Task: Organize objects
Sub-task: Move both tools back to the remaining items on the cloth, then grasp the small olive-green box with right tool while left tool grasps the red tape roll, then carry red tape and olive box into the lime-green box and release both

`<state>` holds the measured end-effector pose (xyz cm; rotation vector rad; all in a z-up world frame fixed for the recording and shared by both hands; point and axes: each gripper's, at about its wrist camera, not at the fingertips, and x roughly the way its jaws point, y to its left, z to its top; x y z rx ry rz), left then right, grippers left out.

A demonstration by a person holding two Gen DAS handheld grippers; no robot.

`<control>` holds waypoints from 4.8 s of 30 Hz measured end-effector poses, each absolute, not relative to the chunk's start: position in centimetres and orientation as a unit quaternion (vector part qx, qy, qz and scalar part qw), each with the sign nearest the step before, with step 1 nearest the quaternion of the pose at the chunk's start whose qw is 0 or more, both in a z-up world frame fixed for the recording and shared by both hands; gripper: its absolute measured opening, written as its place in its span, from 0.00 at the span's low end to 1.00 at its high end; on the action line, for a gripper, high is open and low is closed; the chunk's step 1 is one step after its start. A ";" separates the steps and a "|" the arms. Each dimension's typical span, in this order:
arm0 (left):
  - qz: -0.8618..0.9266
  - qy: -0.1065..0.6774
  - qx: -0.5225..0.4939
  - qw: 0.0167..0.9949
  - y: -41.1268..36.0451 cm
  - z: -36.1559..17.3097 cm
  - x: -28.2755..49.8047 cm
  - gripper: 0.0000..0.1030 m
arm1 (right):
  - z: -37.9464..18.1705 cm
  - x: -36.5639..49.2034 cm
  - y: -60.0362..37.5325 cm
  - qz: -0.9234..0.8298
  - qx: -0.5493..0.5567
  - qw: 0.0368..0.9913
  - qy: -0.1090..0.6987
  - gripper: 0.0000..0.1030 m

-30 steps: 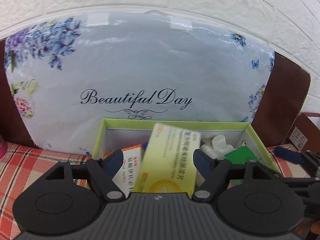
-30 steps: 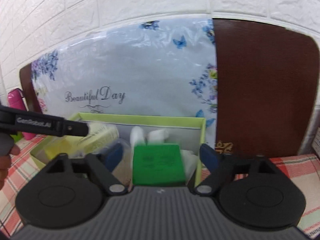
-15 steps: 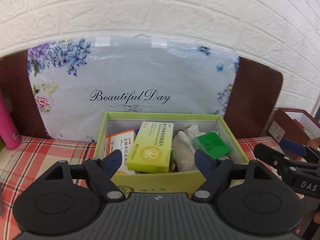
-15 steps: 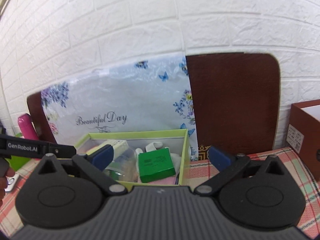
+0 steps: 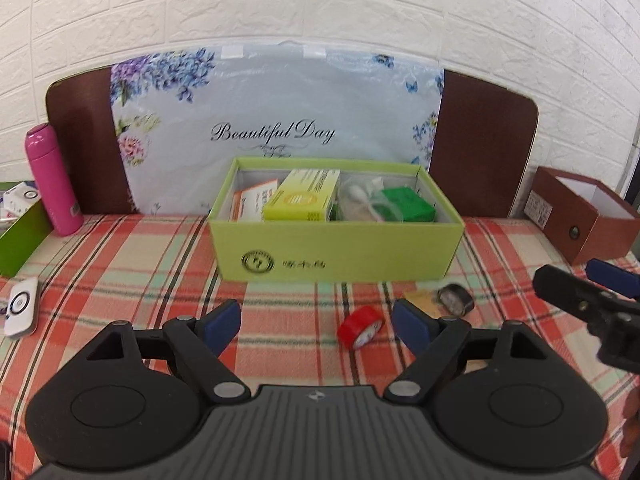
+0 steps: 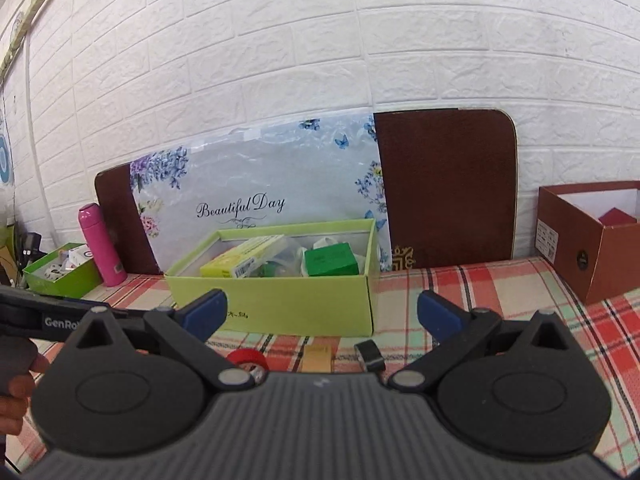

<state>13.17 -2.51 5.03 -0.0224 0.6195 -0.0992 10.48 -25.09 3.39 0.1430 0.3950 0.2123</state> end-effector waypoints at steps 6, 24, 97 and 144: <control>-0.039 0.325 -0.013 0.945 -2.2 3.4 11.9 0.84 | 1.9 8.3 -25.3 0.102 0.084 0.968 0.214 1.00; -0.051 0.366 -0.019 0.929 -2.2 0.6 10.7 0.83 | -2.5 6.6 -25.6 0.101 0.073 0.959 0.254 1.00; -0.154 0.386 -0.027 0.909 -0.8 -2.8 10.2 0.19 | -5.7 7.7 -19.8 0.177 0.005 0.918 0.356 0.21; -0.033 0.247 -0.034 0.968 2.6 7.3 20.8 0.91 | 3.1 20.0 -22.6 0.093 0.027 0.982 0.162 1.00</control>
